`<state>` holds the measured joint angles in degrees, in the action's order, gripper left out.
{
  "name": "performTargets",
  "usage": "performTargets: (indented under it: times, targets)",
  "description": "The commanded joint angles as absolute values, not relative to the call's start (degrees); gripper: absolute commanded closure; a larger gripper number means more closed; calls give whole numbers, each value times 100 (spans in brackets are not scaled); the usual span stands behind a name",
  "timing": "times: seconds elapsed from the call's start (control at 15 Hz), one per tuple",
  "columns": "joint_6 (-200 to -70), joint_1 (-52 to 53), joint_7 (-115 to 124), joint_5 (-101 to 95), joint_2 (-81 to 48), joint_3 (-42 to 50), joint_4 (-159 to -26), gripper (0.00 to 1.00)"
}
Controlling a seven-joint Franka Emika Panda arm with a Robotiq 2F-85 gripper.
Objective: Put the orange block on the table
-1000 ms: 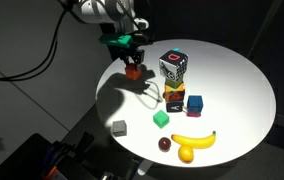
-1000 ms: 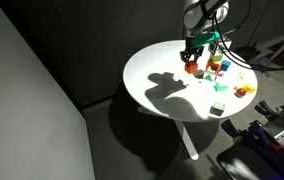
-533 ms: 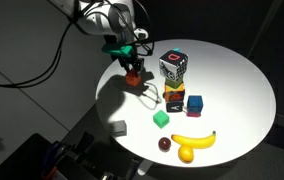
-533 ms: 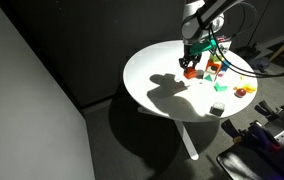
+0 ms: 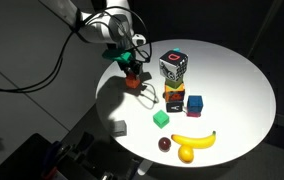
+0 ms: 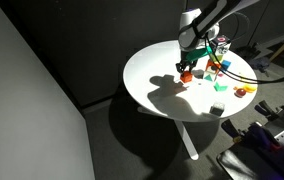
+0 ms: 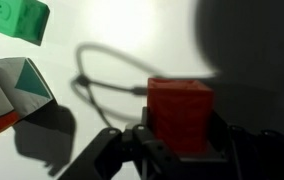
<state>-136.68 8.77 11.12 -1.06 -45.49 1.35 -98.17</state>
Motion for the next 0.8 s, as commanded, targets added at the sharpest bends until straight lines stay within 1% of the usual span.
performTargets:
  times: [0.0, 0.27, 0.73]
  targets:
    - [-13510, 979, 1411, -148, -4833, 207, -9467, 71]
    - [-13414, 995, 1490, -130, -5068, 189, -9311, 71]
    - [-13460, 961, 812, -364, -5440, 99, -9076, 71]
